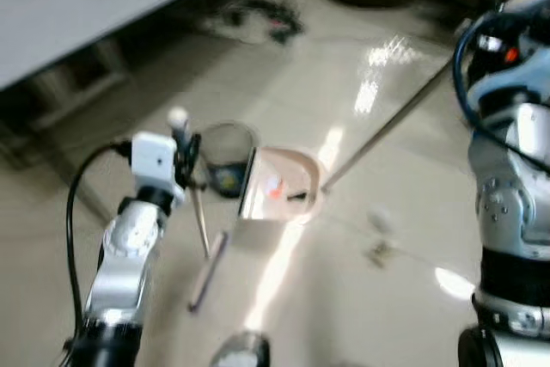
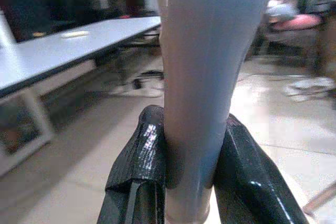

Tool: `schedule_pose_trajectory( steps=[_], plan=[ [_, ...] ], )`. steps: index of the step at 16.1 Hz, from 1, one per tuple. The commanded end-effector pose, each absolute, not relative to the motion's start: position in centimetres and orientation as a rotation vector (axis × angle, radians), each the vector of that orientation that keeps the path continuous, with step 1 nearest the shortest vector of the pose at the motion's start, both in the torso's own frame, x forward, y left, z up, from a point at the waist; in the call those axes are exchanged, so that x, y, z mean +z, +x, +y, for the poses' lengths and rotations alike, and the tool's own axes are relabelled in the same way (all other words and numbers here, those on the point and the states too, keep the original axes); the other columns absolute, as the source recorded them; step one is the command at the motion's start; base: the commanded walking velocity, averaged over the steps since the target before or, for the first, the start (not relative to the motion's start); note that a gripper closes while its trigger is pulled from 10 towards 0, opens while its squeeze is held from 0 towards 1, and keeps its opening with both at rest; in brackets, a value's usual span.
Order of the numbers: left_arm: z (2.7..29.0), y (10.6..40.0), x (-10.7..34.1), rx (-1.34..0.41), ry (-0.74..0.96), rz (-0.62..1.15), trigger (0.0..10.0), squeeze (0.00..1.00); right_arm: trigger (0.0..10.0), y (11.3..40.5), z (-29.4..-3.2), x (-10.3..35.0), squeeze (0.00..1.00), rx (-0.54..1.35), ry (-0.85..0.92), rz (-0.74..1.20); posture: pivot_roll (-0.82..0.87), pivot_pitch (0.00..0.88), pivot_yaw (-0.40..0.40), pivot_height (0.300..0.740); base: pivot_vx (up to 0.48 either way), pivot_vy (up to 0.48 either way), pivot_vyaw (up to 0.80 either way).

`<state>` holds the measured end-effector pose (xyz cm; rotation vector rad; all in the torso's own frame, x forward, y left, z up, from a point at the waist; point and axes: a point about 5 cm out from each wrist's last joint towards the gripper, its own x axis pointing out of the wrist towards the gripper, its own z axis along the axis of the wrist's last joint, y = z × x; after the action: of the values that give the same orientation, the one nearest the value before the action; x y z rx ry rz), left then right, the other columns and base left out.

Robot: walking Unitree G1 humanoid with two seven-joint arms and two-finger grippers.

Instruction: Sweep floor

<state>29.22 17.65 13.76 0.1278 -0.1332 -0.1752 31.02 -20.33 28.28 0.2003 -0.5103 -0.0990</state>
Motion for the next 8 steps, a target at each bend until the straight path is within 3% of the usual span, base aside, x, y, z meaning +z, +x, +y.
schedule_pose_trajectory(
  steps=[1, 3, 8],
  plan=[
    [16.8, 29.4, 14.4, -0.196, 0.122, -0.160, 10.0, 0.00, 10.0, 30.6, -21.3, 29.6, 0.00, -0.136, 0.220, -0.564, -0.02, 0.032, 0.042, 0.740, 0.000, 0.000, 0.80],
    [16.3, 29.5, 14.3, -0.205, 0.116, -0.156, 10.0, 0.00, 10.0, 30.6, -21.7, 29.9, 0.00, -0.153, 0.245, -0.584, -0.03, 0.037, 0.052, 0.740, 0.122, 0.000, 0.00],
    [15.7, 29.8, 13.7, -0.212, 0.075, -0.140, 10.0, 0.00, 10.0, 30.6, -21.2, 30.2, 0.00, -0.146, 0.241, -0.590, -0.07, 0.032, 0.039, 0.740, 0.299, 0.000, 0.00]
  ],
)
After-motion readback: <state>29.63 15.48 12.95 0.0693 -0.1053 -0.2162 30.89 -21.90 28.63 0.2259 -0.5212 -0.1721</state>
